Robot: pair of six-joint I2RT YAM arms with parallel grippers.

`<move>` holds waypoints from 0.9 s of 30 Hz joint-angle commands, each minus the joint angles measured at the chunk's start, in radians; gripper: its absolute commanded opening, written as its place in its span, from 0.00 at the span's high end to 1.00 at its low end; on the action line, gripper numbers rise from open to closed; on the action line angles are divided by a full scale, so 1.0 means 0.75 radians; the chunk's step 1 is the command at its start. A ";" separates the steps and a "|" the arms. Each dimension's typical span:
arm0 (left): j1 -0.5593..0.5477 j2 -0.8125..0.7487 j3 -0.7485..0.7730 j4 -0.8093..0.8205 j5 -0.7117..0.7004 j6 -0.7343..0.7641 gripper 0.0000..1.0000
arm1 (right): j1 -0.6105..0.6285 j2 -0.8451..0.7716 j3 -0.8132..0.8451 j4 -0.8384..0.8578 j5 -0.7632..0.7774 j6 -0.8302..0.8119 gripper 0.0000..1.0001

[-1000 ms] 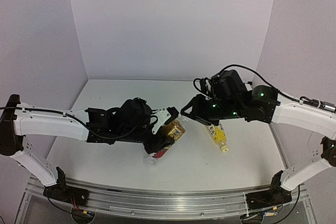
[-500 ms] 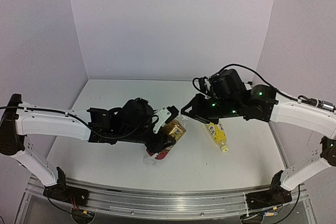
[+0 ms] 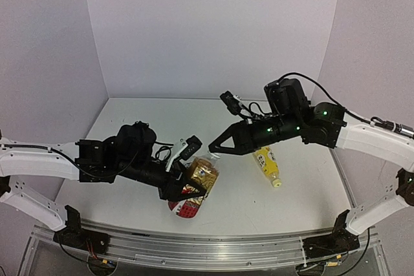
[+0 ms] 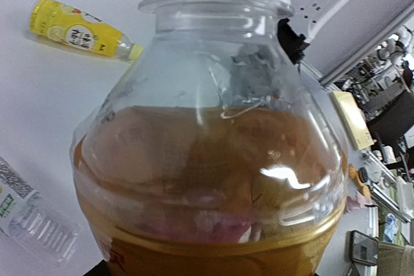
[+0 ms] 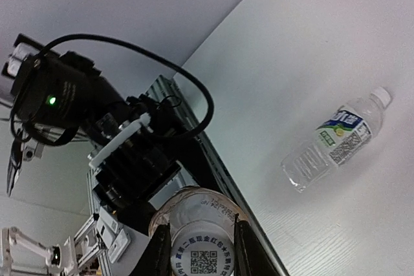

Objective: Unscrew the bottle caps

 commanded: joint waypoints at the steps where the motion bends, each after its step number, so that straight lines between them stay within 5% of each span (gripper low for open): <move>1: -0.006 -0.061 0.032 0.523 0.203 -0.015 0.74 | 0.067 0.050 0.020 0.186 -0.741 -0.192 1.00; 9: -0.007 -0.088 0.008 0.560 0.213 -0.015 0.78 | 0.066 0.091 0.035 0.188 -1.005 -0.368 1.00; 15: -0.007 -0.140 -0.016 0.509 0.125 0.004 0.81 | 0.065 0.007 -0.022 0.148 -0.760 -0.417 0.98; 19: -0.007 -0.143 0.019 0.383 0.012 0.040 0.82 | 0.063 -0.077 -0.070 0.126 -0.385 -0.368 0.64; 23: -0.007 -0.107 0.098 0.160 -0.195 0.101 0.84 | 0.064 -0.193 -0.115 0.124 0.000 -0.273 0.16; 27: -0.007 -0.044 0.181 -0.068 -0.497 0.168 0.85 | 0.065 -0.299 -0.177 0.113 0.334 -0.121 0.12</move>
